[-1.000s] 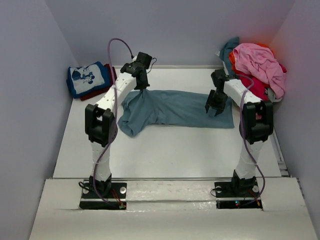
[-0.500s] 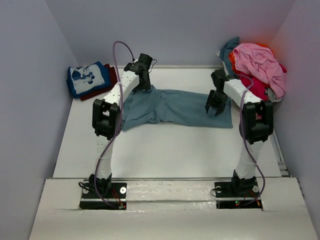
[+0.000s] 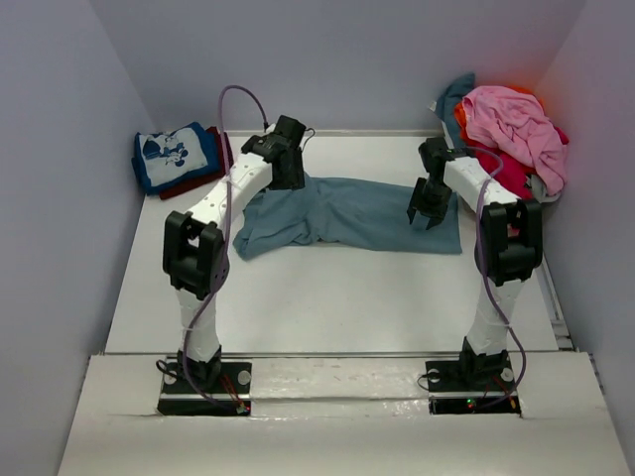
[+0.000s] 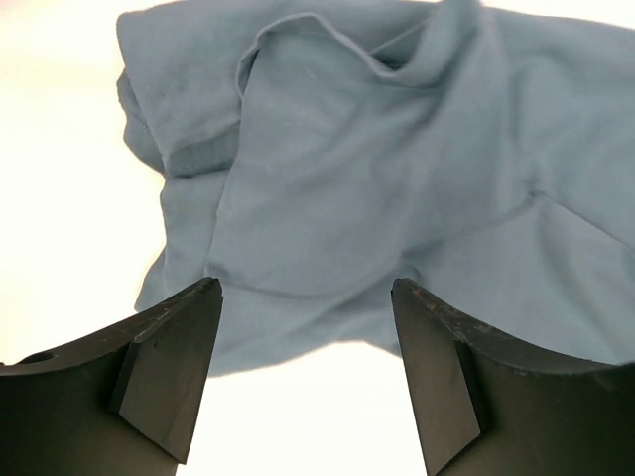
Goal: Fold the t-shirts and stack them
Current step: Fold the other side of the tshirt into a rectangle
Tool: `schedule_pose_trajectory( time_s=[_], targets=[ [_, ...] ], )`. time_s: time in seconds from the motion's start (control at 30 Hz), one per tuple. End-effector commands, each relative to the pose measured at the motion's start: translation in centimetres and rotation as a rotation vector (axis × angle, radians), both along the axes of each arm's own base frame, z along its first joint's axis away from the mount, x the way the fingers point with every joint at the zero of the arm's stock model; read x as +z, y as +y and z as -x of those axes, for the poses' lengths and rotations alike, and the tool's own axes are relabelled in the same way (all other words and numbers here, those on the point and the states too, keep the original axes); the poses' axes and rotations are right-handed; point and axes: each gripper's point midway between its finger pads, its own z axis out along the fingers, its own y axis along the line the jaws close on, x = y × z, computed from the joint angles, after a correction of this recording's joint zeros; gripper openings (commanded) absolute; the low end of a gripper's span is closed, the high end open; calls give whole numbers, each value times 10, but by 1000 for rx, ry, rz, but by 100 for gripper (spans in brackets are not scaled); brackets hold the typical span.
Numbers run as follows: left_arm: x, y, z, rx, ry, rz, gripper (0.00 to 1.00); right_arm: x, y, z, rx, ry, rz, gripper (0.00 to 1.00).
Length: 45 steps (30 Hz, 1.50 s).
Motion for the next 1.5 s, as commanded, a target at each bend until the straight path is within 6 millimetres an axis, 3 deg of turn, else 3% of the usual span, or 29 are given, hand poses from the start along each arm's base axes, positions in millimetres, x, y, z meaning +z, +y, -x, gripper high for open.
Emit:
schedule_pose_trajectory(
  time_s=[0.0, 0.1, 0.3, 0.37, 0.53, 0.8, 0.9, 1.03, 1.2, 1.47],
  targets=[
    [42, 3, 17, 1, -94, 20, 81, -1, 3, -6, -9, -30, 5, 53],
    [29, -10, 34, -46, -41, 49, 81, -8, 0, -5, -11, -17, 18, 53],
    [-9, -10, 62, -68, 49, 40, 81, -20, 0, -8, -15, -6, 26, 53],
    [-14, -12, 65, -76, 57, 53, 81, -23, 4, -8, -10, 2, 6, 52],
    [-20, -17, 59, -86, 48, 63, 80, -23, 8, -13, 3, -6, -13, 52],
    [-48, -27, 58, -105, 114, 74, 81, -21, 8, -16, 5, -3, -14, 52],
    [-59, -29, 61, -111, 150, 77, 82, -20, 8, -15, 6, -6, -13, 52],
    [-60, -34, 58, -117, 130, 106, 89, -18, 8, -15, 4, -11, -12, 52],
    [-71, -36, 51, -130, 137, 148, 89, -19, 8, -13, 8, -7, -17, 52],
    [-99, -32, 71, -131, 234, 263, 89, -18, 8, -11, 11, -9, -17, 52]
  ],
)
